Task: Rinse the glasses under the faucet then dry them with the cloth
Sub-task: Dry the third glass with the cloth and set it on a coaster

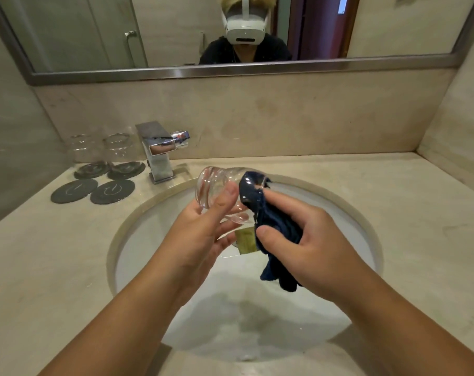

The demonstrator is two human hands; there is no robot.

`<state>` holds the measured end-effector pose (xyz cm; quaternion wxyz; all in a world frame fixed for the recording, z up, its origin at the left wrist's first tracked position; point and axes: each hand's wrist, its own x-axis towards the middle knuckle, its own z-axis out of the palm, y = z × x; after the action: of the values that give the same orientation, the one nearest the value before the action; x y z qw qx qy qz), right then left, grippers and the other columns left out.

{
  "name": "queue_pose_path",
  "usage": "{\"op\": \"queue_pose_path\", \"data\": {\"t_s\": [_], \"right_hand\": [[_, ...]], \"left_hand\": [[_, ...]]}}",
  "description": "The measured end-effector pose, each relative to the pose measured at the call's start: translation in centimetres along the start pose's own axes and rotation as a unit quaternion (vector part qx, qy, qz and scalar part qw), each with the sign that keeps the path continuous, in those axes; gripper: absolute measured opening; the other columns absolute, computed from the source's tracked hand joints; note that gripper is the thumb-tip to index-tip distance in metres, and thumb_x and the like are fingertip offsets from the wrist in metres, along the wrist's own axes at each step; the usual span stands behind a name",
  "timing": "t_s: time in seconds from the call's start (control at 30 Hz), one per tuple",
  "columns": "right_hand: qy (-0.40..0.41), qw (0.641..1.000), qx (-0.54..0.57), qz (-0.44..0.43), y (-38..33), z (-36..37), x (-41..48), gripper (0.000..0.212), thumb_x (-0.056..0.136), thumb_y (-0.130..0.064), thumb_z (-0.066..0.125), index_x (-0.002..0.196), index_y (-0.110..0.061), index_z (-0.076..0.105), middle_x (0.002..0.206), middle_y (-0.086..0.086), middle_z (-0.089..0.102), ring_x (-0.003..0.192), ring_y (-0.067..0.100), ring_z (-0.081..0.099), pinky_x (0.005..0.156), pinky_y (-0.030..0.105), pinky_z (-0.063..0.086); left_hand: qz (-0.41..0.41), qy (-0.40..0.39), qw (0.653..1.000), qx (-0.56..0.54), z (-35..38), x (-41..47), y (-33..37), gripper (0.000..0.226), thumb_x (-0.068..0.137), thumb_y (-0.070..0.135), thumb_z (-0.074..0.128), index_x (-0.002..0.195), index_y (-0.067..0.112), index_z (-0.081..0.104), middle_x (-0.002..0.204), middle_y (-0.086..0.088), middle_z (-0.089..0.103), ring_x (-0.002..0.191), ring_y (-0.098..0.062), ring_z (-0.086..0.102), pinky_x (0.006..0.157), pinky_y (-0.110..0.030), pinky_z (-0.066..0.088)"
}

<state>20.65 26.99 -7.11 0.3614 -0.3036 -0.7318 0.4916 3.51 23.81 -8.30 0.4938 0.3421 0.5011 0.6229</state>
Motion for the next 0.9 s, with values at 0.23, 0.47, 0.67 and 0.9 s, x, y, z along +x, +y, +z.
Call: {"op": "queue_pose_path", "data": {"t_s": [0.23,0.47,0.67,0.9], "right_hand": [[-0.07,0.997,-0.017,0.004,-0.14,-0.47,-0.22,0.081,0.092,0.006,0.057,0.116,-0.072,0.059,0.084,-0.035,0.069,0.053,0.018,0.072,0.045,0.027,0.054],[-0.067,0.998,0.01,0.009,-0.24,-0.43,0.04,0.065,0.092,0.007,0.061,0.111,-0.053,0.074,0.087,-0.006,0.077,0.058,0.033,0.075,0.052,0.052,0.061],[0.002,0.998,0.061,-0.019,0.31,0.25,0.12,0.055,0.093,-0.001,0.073,0.127,-0.044,0.066,0.111,-0.015,0.077,0.09,0.033,0.079,0.08,0.057,0.064],[-0.045,0.999,0.024,-0.005,0.26,0.13,-0.05,0.069,0.097,-0.002,0.068,0.138,-0.058,0.061,0.106,-0.018,0.077,0.066,0.027,0.077,0.063,0.044,0.066]], "left_hand": [[0.048,-0.047,0.993,0.099,-0.58,-0.26,-0.22,0.076,0.063,0.063,0.093,0.128,0.029,0.071,0.116,-0.013,0.079,0.115,-0.032,0.075,0.107,-0.051,0.057],[0.082,-0.053,0.991,0.096,-0.67,-0.12,-0.36,0.089,0.048,0.076,0.094,0.124,0.036,0.072,0.119,-0.008,0.079,0.116,-0.031,0.075,0.104,-0.05,0.058],[0.097,-0.059,0.992,0.059,-0.47,-0.1,-0.18,0.109,0.052,0.071,0.095,0.14,0.015,0.062,0.124,-0.022,0.075,0.116,-0.039,0.074,0.101,-0.049,0.062],[0.103,-0.059,0.991,0.067,-0.54,-0.15,-0.19,0.1,0.053,0.071,0.095,0.136,0.023,0.066,0.121,-0.01,0.078,0.114,-0.028,0.076,0.087,-0.034,0.062]]}}
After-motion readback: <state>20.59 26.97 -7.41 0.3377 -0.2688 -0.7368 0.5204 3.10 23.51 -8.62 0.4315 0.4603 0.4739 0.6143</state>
